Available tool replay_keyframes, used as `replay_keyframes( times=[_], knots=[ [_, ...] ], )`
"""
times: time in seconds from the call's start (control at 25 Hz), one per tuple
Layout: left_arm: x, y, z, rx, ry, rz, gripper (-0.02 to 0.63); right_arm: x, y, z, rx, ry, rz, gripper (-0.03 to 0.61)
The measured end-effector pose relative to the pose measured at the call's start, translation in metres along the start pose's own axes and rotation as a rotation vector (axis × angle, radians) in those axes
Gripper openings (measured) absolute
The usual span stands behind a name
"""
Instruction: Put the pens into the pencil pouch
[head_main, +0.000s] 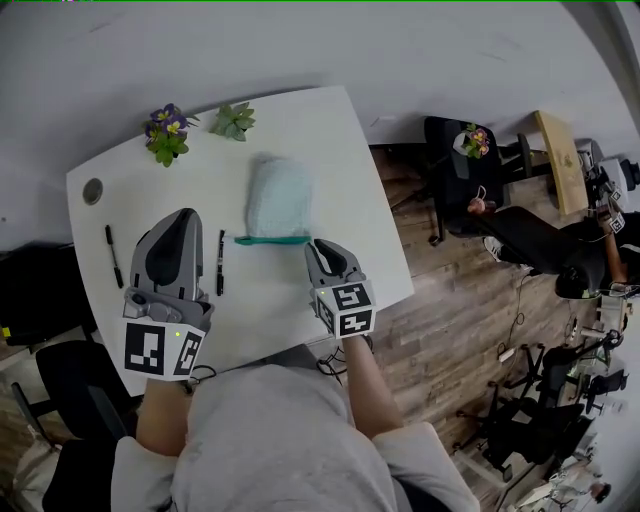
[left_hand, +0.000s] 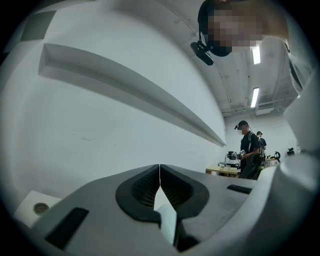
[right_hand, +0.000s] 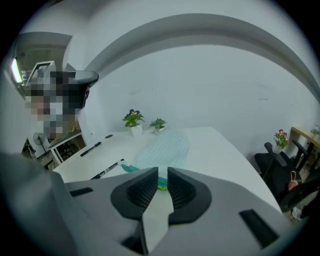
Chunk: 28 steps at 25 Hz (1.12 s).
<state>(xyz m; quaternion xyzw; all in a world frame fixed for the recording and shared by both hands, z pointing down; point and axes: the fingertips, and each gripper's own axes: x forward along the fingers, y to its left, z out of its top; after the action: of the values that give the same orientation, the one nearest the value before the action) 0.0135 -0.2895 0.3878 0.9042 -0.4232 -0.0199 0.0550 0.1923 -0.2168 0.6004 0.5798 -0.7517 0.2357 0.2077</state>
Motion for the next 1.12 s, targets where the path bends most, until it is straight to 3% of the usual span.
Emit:
replay_keyframes(
  times=[0.12,0.52,0.72,0.88,1.12],
  knots=[
    [0.002,0.006,-0.005,-0.008,0.012,-0.001,0.025,0.009,0.002,-0.013,0.004,0.042,0.009,0.119],
    [0.008,0.022,-0.018,-0.016,0.048,0.007,0.025,0.039,-0.003,-0.033,-0.064,0.139,-0.007,0.152],
    [0.008,0.025,-0.021,-0.018,0.058,0.015,0.025,0.047,-0.001,-0.026,-0.144,0.13,-0.018,0.151],
    [0.006,0.025,-0.023,-0.02,0.056,0.017,0.025,0.049,0.006,-0.019,-0.197,0.11,-0.006,0.105],
    [0.002,0.024,-0.02,-0.017,0.05,0.027,0.025,0.04,0.025,0.003,-0.122,0.057,0.091,0.057]
  ],
)
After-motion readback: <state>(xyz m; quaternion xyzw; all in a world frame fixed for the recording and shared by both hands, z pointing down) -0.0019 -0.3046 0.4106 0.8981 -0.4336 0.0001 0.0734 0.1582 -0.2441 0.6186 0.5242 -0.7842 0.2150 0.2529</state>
